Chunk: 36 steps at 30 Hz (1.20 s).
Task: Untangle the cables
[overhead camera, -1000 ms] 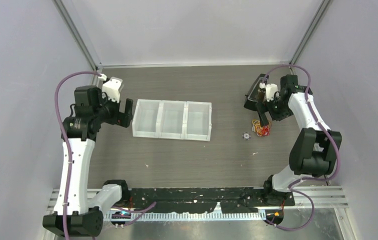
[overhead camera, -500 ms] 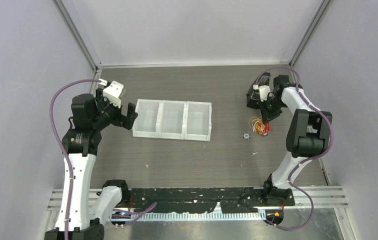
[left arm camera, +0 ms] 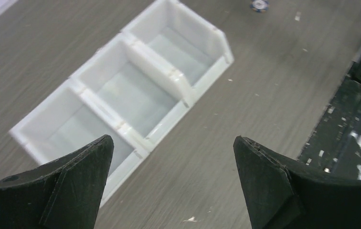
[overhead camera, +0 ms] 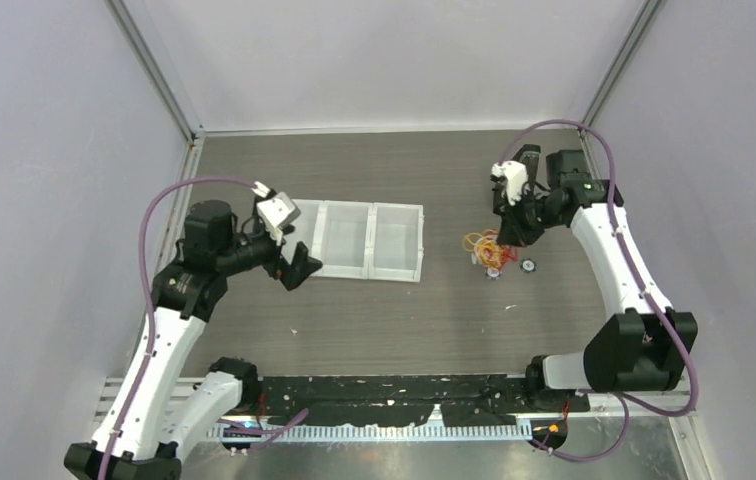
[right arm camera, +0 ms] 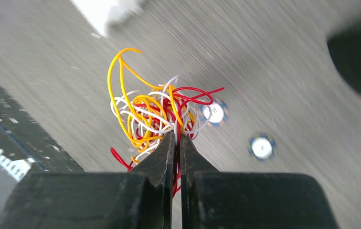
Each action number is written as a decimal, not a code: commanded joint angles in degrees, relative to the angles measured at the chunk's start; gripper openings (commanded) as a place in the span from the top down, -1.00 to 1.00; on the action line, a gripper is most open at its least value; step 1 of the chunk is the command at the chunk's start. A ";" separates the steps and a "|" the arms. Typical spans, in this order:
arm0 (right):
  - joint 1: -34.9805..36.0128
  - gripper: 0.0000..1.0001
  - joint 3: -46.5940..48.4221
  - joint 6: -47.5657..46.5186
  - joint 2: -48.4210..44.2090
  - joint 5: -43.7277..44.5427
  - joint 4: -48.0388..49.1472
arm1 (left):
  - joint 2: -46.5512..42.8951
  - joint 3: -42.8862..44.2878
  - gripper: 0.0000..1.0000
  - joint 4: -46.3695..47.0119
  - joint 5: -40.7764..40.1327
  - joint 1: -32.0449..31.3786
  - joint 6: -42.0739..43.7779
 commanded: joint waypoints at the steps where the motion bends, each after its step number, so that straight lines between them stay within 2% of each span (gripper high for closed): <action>1: 9.36 0.89 3.94 5.03 -4.70 -11.20 0.84 | 0.05 -3.33 -0.98 10.84 2.47 -8.31 -5.98; 4: 17.51 0.89 4.79 9.51 -5.80 -13.89 5.17 | 1.64 -6.69 -0.98 18.37 1.03 -14.69 -9.98; 9: 27.21 0.89 5.58 13.07 -5.39 -15.58 8.86 | 6.60 -10.04 -0.98 29.14 -3.92 -24.76 -14.74; 12: 30.03 0.89 5.03 16.29 -4.76 -17.10 12.08 | 10.67 -11.32 -0.98 36.25 -7.20 -28.50 -21.54; 17: 32.97 0.89 4.60 21.79 -4.24 -22.57 17.44 | 16.75 -12.77 -0.94 44.59 -10.29 -30.84 -31.12; 19: 33.02 0.89 4.87 22.18 -4.01 -23.86 17.36 | 17.38 -13.11 -0.73 46.68 -10.53 -30.86 -32.40; 21: 32.98 0.89 4.49 22.21 -3.95 -24.65 17.14 | 17.15 -13.18 -0.33 47.26 -9.99 -30.86 -33.30; 22: 32.96 0.89 4.20 22.21 -4.10 -25.01 17.12 | 16.91 -13.10 -0.05 47.08 -8.75 -30.86 -33.63; 24: 32.44 0.89 3.09 21.99 -4.57 -25.24 17.23 | 15.75 -13.52 0.69 46.73 -4.44 -30.86 -33.72; 25: 32.07 0.89 2.42 22.17 -4.78 -25.40 17.49 | 14.90 -14.01 1.00 46.26 -2.66 -30.86 -33.72; 28: 28.32 0.89 2.36 22.98 -5.34 -26.47 17.43 | 11.26 -15.89 1.00 42.58 0.35 -29.68 -31.97; 32: 21.46 0.89 2.64 22.92 -5.04 -27.24 16.08 | 6.10 -19.72 1.00 40.38 4.64 -23.45 -33.06; 36: 20.05 0.89 1.53 21.22 -4.04 -28.45 12.99 | 3.94 -19.63 1.00 38.13 5.77 -21.72 -31.45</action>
